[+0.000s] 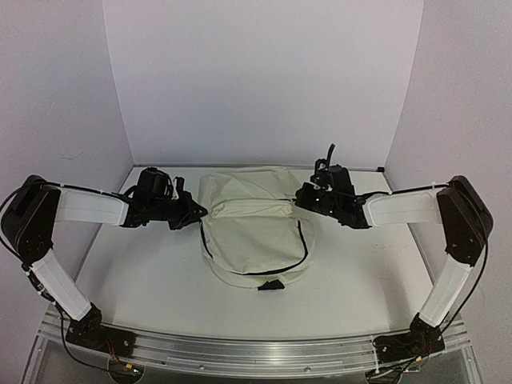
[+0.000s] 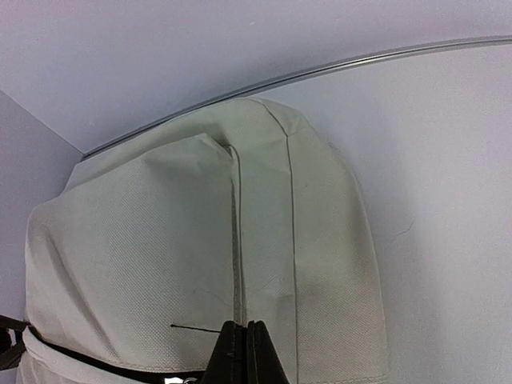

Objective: Pack the student bag
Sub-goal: Zip the student bag at the center of the board, then reset both arms

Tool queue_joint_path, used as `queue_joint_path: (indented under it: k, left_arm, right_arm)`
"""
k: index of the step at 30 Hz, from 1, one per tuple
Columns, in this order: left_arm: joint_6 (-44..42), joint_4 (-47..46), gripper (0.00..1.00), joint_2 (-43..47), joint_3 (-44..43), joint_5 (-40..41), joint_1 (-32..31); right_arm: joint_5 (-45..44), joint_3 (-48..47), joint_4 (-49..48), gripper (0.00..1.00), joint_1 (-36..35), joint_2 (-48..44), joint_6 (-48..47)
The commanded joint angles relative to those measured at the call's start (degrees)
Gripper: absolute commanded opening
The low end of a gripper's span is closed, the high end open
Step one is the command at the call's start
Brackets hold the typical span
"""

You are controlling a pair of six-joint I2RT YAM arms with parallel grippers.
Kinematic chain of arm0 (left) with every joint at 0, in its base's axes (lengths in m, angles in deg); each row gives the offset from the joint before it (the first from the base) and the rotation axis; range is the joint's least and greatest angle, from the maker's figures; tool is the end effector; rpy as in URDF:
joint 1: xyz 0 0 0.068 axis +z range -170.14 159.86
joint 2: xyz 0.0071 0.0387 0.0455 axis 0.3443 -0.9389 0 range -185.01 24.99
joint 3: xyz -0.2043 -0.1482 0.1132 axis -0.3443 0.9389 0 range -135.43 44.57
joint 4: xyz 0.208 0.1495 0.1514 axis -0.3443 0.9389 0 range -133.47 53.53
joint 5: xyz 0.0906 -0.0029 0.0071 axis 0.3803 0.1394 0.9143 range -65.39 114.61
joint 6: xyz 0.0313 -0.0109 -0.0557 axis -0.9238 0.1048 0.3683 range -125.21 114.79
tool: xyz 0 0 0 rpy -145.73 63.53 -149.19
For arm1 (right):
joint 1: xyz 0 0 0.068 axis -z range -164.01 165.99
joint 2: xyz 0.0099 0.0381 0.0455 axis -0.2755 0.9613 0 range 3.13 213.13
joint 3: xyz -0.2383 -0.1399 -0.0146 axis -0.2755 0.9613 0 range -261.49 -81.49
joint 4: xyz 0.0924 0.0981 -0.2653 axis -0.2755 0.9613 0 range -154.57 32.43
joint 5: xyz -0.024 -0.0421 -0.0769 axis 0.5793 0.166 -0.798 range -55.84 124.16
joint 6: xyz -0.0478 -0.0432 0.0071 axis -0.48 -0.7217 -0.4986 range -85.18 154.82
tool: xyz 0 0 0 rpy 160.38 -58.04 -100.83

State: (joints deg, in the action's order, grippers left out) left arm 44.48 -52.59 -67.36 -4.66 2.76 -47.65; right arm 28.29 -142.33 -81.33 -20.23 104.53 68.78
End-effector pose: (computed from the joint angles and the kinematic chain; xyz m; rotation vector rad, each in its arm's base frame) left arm 0.3274 -0.1918 0.1637 -0.2157 2.3560 -1.1355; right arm 0.3587 0.2564 0.1874 0.0282 2.0506 0.6818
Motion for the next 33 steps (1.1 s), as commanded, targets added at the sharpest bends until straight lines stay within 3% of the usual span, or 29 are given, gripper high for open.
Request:
queue_joint_path:
  k: [1, 10, 12, 14, 16, 18, 22, 33]
  left_arm:
    - [-1.2, 2.7, 0.0, 2.2, 1.7, 6.0, 4.0]
    - [-3.3, 2.4, 0.03, 2.4, 1.1, 4.8, 4.0]
    - [-5.2, 4.0, 0.32, 2.8, 0.0, 5.1, 4.0]
    - [-7.9, 6.8, 0.64, 3.3, -1.8, 6.7, 4.0]
    - [-11.5, 10.5, 0.81, 4.1, -3.9, 8.9, 4.1]
    - [-14.9, 13.1, 0.9, 5.5, -5.2, 11.5, 4.2]
    - [-20.2, 16.4, 0.99, 8.6, -5.4, 16.1, 6.9]
    - [-24.4, 17.4, 1.0, 21.2, 3.4, 16.4, 26.8]
  right_arm:
    - [-2.4, 1.2, -2.1, 0.0, 5.2, 0.9, 0.9]
    - [3.6, -0.3, -2.3, 0.0, 5.2, -3.9, -6.3]
    - [6.7, -1.2, -1.2, 0.25, 5.3, -5.5, -8.7]
    - [7.7, -2.4, 1.1, 0.63, 5.2, -7.2, -10.1]
    - [7.8, -3.5, 3.6, 0.87, 5.2, -8.8, -11.5]
    - [6.7, -4.4, 6.2, 0.97, 5.3, -10.1, -12.3]
    - [3.5, -5.1, 10.0, 0.98, 5.6, -11.1, -14.3]
    - [10.4, 2.1, 11.7, 0.98, 19.4, -15.4, -11.9]
